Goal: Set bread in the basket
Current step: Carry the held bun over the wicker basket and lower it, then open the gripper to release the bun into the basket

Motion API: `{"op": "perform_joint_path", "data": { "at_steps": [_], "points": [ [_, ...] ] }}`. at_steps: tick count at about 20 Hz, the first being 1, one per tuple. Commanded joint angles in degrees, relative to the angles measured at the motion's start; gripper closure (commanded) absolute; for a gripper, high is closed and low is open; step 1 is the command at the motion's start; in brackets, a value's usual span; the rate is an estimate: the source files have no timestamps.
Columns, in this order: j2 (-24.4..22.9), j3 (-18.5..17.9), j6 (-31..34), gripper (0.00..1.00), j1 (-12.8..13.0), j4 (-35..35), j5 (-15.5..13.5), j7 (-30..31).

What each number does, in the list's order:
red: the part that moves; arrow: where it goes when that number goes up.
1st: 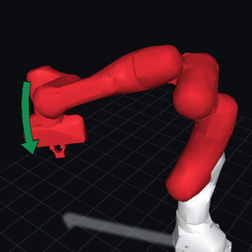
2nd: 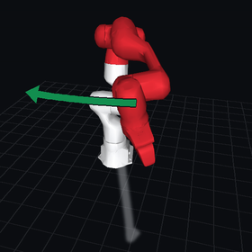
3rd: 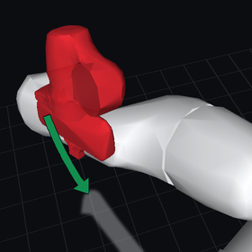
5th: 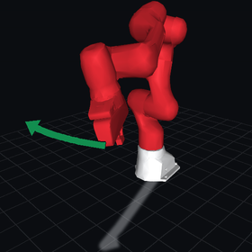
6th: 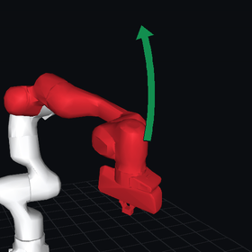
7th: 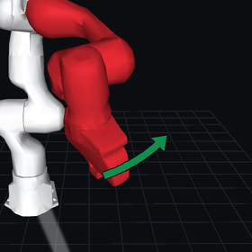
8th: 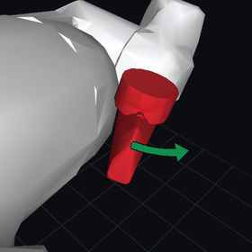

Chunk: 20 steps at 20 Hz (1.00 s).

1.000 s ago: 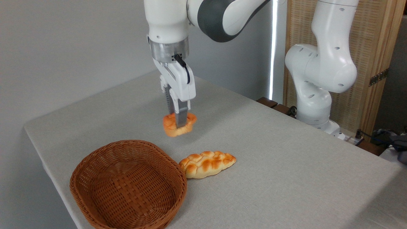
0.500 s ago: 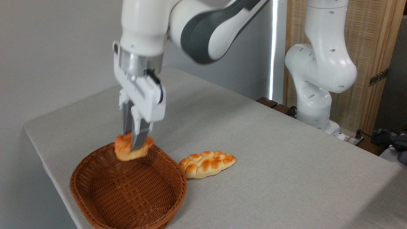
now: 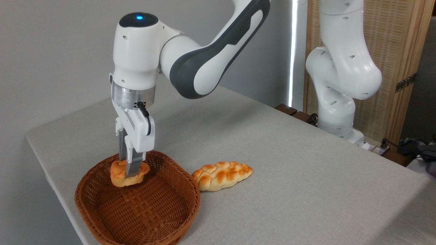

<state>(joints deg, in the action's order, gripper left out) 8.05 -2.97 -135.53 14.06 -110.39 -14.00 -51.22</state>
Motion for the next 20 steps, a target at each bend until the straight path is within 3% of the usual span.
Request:
{"op": "perform_joint_path", "data": {
  "at_steps": [1,3,9,20],
  "points": [
    [0.1,-0.1,-0.7,0.07,-0.1,0.9,-0.5,0.2],
    [0.1,-0.1,-0.7,0.0,-0.2,0.9,-0.4,0.1],
    [0.0,-0.1,-0.7,0.0,-0.2,0.9,1.6,0.0],
    [-0.5,-0.1,-0.3,0.0,-0.3,0.9,1.6,0.5]
  ]
}}
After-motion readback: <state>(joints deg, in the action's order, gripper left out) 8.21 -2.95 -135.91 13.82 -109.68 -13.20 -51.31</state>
